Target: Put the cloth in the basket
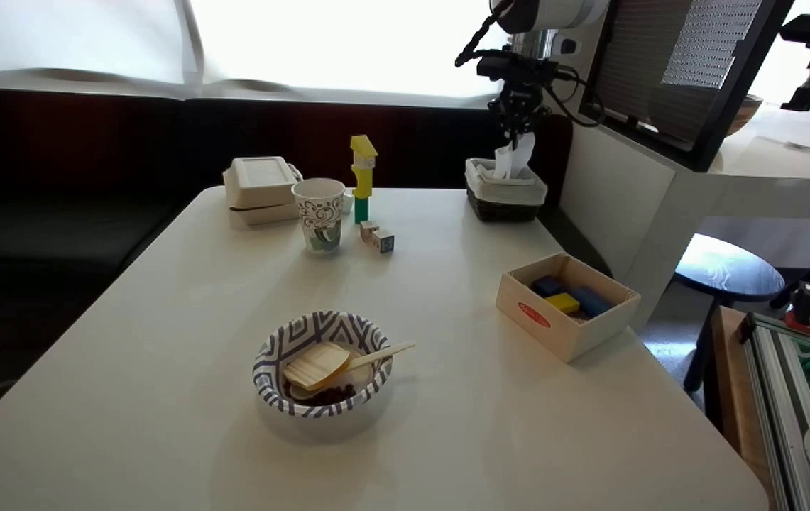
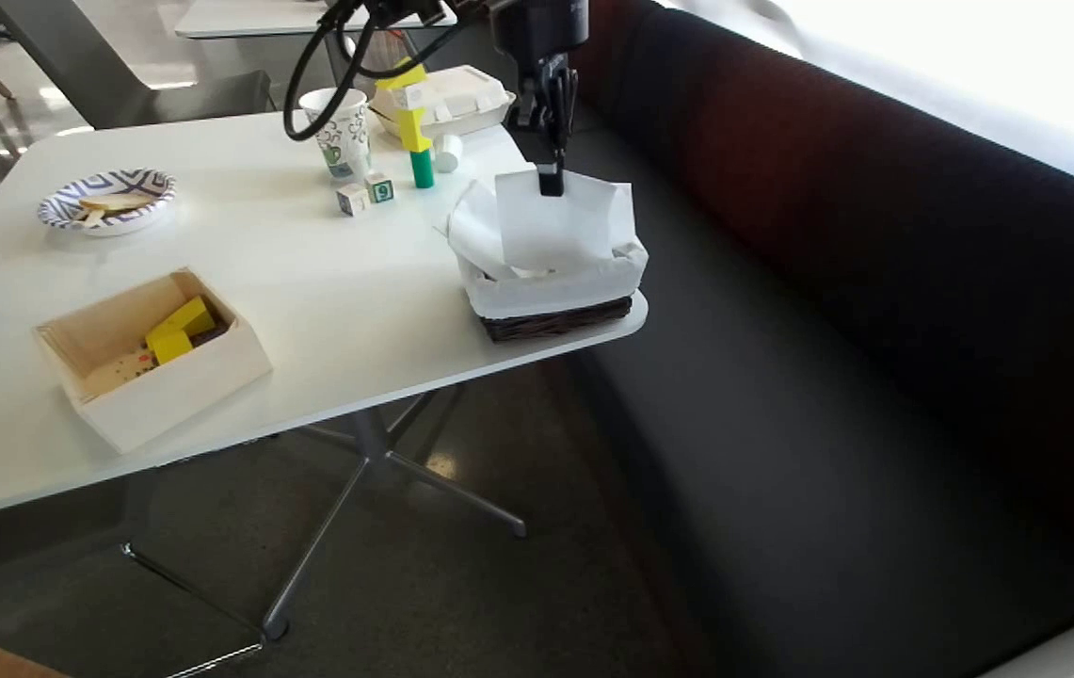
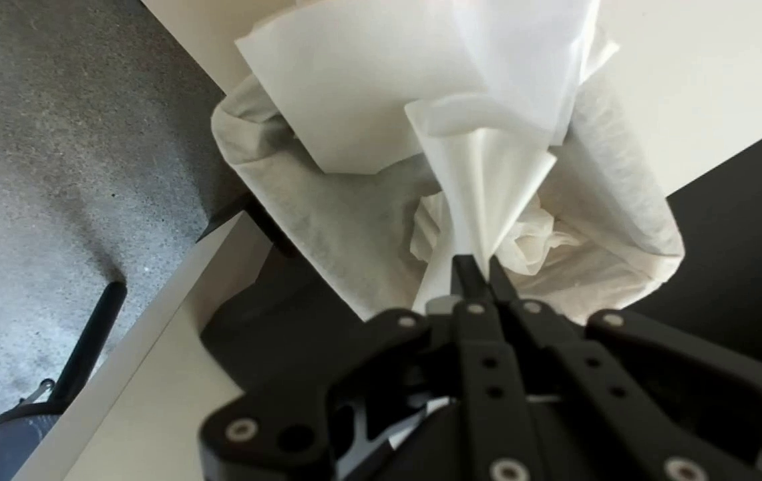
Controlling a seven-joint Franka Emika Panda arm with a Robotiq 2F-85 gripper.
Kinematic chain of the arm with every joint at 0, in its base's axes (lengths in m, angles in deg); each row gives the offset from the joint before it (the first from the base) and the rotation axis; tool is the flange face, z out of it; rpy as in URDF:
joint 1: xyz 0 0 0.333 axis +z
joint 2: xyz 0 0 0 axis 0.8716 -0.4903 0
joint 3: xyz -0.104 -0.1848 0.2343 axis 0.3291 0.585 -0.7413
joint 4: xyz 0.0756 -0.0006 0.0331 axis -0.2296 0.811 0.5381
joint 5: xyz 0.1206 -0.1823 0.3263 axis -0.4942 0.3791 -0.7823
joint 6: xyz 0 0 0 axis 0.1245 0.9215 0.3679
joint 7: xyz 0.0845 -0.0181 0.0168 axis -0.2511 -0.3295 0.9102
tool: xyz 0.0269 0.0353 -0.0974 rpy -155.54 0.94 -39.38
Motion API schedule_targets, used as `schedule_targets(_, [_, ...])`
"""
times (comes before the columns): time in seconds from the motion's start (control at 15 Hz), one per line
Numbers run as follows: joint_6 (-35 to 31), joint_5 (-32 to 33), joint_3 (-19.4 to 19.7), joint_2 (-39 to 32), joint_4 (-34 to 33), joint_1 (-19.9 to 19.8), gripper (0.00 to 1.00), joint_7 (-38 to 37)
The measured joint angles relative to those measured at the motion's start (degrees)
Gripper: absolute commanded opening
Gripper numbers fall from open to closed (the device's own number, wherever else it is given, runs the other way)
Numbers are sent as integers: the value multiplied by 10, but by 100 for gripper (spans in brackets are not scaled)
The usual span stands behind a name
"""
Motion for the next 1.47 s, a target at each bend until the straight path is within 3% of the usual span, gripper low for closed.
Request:
schedule_targets(0.67, [0, 21, 2, -77, -55, -6, 0, 21])
schedule_targets(1.47, [-60, 25, -9, -117, -69, -10, 0, 182])
